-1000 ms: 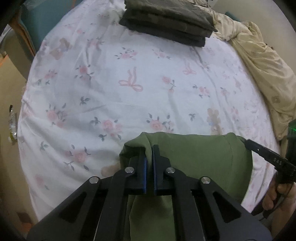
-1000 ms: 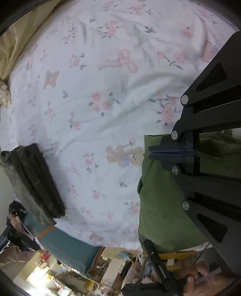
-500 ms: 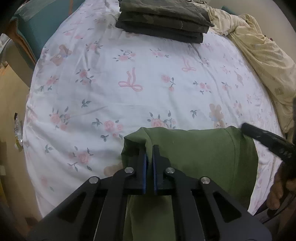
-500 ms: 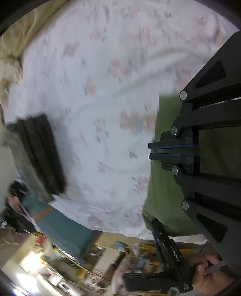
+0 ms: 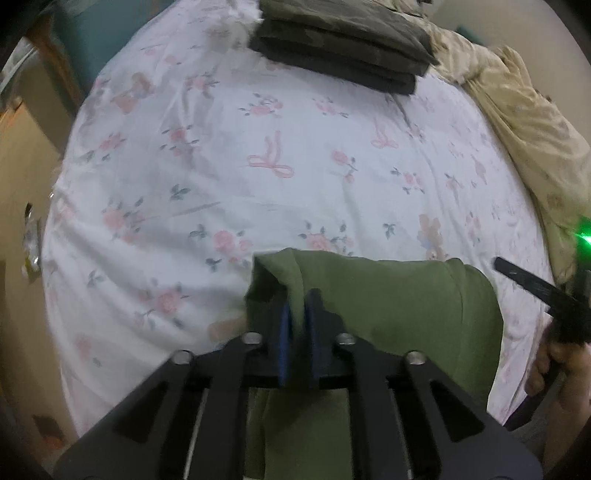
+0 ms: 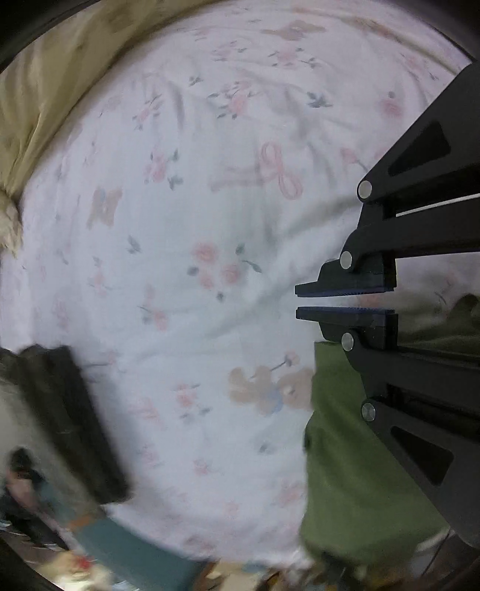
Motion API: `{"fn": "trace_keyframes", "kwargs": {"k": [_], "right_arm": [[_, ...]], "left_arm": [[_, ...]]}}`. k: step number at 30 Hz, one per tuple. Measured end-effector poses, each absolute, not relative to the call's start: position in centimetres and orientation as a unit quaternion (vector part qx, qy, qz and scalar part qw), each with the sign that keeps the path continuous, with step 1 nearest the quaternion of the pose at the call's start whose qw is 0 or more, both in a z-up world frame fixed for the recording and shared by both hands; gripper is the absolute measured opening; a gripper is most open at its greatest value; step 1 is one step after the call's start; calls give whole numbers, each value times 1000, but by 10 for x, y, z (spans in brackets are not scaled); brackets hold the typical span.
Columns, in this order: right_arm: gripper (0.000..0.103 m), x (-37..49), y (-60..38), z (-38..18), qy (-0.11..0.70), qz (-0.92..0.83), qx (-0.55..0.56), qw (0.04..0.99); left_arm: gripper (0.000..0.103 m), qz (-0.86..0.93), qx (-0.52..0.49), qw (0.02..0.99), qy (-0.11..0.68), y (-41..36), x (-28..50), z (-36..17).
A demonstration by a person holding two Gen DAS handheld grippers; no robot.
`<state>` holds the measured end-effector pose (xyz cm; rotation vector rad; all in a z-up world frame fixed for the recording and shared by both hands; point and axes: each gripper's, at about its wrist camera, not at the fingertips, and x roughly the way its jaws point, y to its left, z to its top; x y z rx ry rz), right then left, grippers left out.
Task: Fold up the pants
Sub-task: 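Lift the bundle with both tools and carry it toward the clothes stack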
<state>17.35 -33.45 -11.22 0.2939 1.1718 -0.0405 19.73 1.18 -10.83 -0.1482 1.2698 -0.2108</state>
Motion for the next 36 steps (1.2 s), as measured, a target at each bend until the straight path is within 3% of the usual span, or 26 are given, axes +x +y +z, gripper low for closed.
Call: {"fn": "trace_keyframes", "kwargs": {"k": [2,7,10,14,20,22,23,24,25,26,27,30,36], "right_arm": [[7,157,-331,-91,524,18,155,837],[7,105,-284,-84,546,169,168,803],[7,83,-248,-118,604,186,102,768],[1,59,-243,-164,674,159,44,720],[3,58,-280,-144,666,157,125,718],[9,67,-306,-128,623,145,181,747],[15,71,-322,-120,597,139,219,759],[39,74,-336,-117,576,131,256,765],[61,75,-345,-116,563,118,280,768],[95,75,-352,-117,553,103,298,771],[101,78,-355,-120,543,99,313,772],[101,92,-348,-141,558,109,328,755],[99,99,-294,-188,612,134,255,736]], "left_arm": [[27,-73,-59,817,569,18,187,-95],[27,-184,-3,850,493,-4,133,-71],[28,-264,34,798,541,-32,105,-101],[28,-228,77,719,652,-33,79,-166],[29,-219,63,699,678,-17,71,-154],[36,-217,44,710,668,-7,83,-134],[56,-200,15,743,639,5,95,-118],[70,-179,-10,767,616,16,104,-108],[90,-162,-28,781,602,23,109,-104],[97,-139,-54,797,586,35,116,-101],[98,-118,-84,799,583,46,123,-106],[99,-99,-151,762,621,61,141,-142],[98,-123,-111,758,631,43,135,-182]]}}
